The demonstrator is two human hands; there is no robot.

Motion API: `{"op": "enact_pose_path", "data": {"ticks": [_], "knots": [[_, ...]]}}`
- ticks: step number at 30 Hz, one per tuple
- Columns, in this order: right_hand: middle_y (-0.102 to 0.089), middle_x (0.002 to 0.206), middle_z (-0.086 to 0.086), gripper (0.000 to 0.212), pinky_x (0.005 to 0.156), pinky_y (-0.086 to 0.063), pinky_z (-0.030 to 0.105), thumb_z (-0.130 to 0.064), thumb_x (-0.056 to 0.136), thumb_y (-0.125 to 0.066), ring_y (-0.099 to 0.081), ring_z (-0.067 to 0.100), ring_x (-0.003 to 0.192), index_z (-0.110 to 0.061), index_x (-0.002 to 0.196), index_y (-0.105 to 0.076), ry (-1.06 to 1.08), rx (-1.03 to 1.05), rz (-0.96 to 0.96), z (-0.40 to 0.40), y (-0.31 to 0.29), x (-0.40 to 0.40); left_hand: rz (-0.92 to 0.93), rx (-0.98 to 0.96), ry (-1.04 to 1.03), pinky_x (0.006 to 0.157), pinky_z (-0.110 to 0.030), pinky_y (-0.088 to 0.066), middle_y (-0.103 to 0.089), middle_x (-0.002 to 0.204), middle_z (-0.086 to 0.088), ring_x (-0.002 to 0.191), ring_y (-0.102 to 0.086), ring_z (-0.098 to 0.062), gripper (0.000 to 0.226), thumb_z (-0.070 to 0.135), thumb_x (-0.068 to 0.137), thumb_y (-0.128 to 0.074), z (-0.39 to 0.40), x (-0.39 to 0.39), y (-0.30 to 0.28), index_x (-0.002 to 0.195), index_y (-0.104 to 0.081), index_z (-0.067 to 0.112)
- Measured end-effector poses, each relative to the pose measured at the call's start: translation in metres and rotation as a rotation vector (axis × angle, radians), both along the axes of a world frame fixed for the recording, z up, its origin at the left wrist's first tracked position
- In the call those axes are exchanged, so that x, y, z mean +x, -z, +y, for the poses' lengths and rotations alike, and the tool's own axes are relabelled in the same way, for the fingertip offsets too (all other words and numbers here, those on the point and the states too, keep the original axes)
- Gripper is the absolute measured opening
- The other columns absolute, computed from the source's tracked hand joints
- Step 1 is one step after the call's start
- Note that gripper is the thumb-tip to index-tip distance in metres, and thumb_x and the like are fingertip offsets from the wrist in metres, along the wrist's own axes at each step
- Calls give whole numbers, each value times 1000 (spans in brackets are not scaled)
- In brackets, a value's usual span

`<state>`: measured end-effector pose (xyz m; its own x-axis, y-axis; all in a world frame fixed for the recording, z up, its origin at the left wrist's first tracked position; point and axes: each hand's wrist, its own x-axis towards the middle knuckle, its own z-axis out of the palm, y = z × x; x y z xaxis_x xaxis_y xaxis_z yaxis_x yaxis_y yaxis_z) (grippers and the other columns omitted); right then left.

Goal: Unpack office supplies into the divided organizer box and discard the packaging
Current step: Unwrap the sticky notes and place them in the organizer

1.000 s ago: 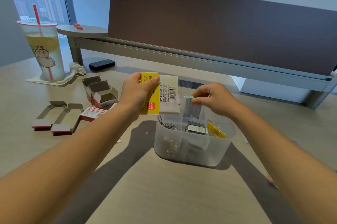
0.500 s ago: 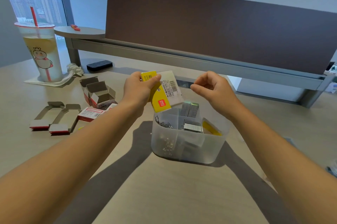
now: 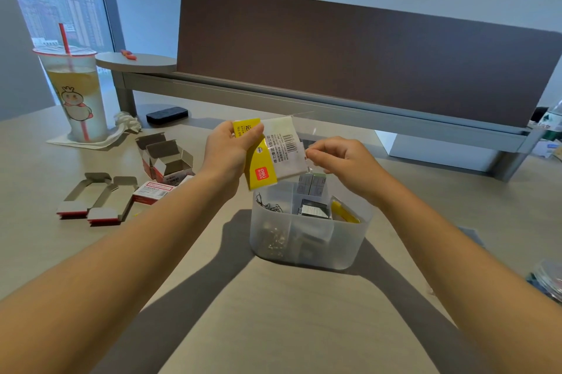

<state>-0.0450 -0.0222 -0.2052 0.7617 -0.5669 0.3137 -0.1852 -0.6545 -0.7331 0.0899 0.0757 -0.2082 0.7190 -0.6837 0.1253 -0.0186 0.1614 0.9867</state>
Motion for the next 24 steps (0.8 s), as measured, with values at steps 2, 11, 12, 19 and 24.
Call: {"op": "enact_pose_path", "data": {"ticks": [2,11,12,19,24], "knots": [[-54,89,-7,16,64,-44,10,-23,89,-47,-52,5,78,-23,83,-62,-28,77,-3,1,-1,0,9,-10,5,78,-35,-52,-59,108,-11,93,-60,-23,6,20,89,-48,-1,0,1,91,-47,15],[-58,76,-7,18,63,-50,12,-11,85,-53,-55,7,71,-17,68,-55,25,252,-124,-1,-1,5,102,-87,184,74,-30,-52,-58,94,-1,90,-58,-15,10,23,90,-44,-3,0,3,84,-48,16],[-57,76,-6,18,64,-49,13,-11,85,-53,-54,7,71,-17,68,-55,41,261,-147,-1,-1,6,81,-72,202,75,-30,-52,-58,93,-1,89,-58,-14,8,20,90,-45,-3,0,3,84,-48,16],[-59,80,-3,19,77,-46,26,-13,86,-52,-53,19,84,-18,67,-56,63,356,-176,-2,1,6,-62,7,151,63,-22,-54,-60,87,1,73,-61,-8,9,14,88,-49,-2,3,8,80,-49,19],[-61,83,-2,19,77,-48,26,-13,87,-49,-56,15,80,-11,70,-55,65,518,-226,-6,0,5,-32,-17,129,66,-22,-56,-62,92,-3,79,-63,-13,4,13,88,-49,-1,8,9,85,-53,14]]}}
